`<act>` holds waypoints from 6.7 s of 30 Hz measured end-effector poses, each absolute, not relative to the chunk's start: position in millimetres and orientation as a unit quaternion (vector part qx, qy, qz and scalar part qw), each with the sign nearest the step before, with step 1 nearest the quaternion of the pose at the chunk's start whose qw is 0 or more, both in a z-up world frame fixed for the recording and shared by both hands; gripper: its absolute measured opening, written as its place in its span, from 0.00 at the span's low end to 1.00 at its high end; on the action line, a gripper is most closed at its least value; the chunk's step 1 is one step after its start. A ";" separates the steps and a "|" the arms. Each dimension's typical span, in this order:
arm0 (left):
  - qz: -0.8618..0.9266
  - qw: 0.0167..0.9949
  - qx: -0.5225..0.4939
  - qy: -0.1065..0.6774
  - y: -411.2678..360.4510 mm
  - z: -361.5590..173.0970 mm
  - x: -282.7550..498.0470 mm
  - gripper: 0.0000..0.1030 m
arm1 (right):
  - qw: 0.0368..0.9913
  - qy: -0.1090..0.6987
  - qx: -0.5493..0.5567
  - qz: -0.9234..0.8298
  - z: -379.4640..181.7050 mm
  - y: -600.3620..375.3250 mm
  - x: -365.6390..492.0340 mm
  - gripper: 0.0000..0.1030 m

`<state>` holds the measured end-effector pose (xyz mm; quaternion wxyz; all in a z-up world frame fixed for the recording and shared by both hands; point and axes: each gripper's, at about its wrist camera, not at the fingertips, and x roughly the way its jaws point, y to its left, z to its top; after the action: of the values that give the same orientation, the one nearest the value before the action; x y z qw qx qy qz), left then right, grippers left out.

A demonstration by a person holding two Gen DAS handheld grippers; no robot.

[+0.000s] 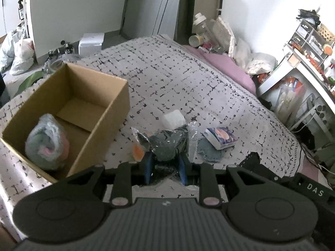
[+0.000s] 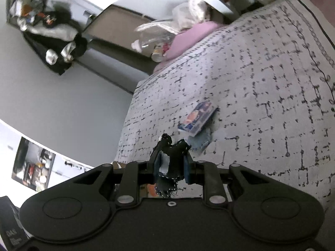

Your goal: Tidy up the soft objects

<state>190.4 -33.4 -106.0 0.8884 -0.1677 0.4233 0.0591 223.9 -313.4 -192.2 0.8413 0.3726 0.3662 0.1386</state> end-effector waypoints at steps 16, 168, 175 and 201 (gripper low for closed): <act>0.045 0.901 -0.189 0.388 0.6 -78.8 165.6 0.26 | 0.862 0.332 0.336 0.186 -149.5 -272.0 207.9 0.22; 0.126 0.858 -0.143 0.478 -37.3 -190.4 247.8 0.70 | 0.859 0.449 0.180 0.166 -225.9 -271.9 308.9 0.80; 0.138 0.848 -0.163 0.485 -35.0 -209.3 262.8 0.70 | 0.854 0.458 0.178 0.170 -249.5 -264.9 330.2 0.76; 0.124 0.868 -0.179 0.446 -31.8 -186.0 240.4 0.40 | 0.860 0.466 0.144 0.149 -247.7 -258.9 320.3 0.23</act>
<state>240.4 -31.8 -186.0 0.8680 -0.1786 0.4462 0.1245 320.3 -258.9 -247.7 0.8604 0.1438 0.4658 0.1486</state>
